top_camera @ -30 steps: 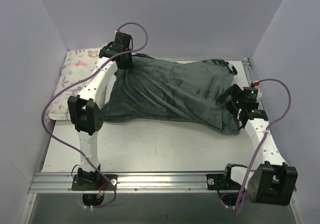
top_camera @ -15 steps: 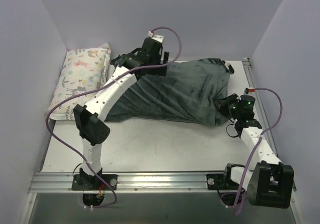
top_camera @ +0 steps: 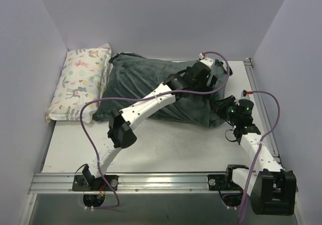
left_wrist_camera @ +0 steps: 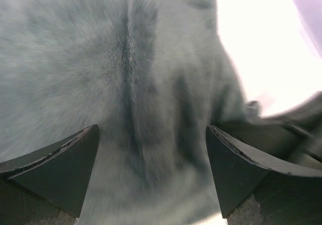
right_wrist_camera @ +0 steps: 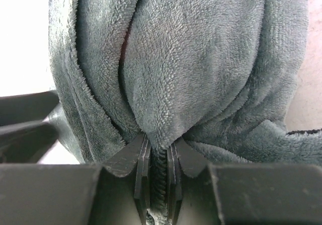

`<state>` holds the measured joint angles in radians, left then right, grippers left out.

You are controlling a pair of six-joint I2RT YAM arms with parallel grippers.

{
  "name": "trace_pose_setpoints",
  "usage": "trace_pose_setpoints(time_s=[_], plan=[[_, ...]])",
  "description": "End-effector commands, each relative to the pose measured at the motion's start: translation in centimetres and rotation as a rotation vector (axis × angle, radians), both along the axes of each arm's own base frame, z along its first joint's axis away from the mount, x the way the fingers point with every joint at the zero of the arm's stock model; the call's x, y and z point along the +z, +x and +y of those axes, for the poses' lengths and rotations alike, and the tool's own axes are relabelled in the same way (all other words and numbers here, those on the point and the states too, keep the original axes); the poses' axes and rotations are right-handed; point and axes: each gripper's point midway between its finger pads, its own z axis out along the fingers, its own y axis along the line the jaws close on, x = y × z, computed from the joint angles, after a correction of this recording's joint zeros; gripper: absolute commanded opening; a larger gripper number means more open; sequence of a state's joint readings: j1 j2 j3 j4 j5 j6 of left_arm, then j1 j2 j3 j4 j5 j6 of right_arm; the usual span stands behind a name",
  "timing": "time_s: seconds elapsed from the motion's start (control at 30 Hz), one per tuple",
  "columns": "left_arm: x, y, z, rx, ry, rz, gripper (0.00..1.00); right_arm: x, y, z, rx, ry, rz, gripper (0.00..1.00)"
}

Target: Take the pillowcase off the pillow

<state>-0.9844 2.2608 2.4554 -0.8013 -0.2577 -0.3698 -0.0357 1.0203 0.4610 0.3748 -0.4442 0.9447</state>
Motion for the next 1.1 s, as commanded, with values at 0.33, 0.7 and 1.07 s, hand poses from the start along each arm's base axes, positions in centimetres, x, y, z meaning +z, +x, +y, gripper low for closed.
trace_pose_setpoints(time_s=[0.33,0.7,1.07], plan=[[-1.6,2.6,3.0,0.203,0.07,-0.064,0.35,0.2,-0.8,-0.2,0.008,-0.086,0.008,0.0],[1.2,3.2,14.0,0.432,0.132,-0.111,0.08,-2.3,-1.4,-3.3,-0.102,-0.194,0.134,0.0],[-7.1,2.9,19.3,0.474,0.097,0.068,0.0,-2.0,-2.3,-4.3,-0.103,-0.314,0.182,0.02]])
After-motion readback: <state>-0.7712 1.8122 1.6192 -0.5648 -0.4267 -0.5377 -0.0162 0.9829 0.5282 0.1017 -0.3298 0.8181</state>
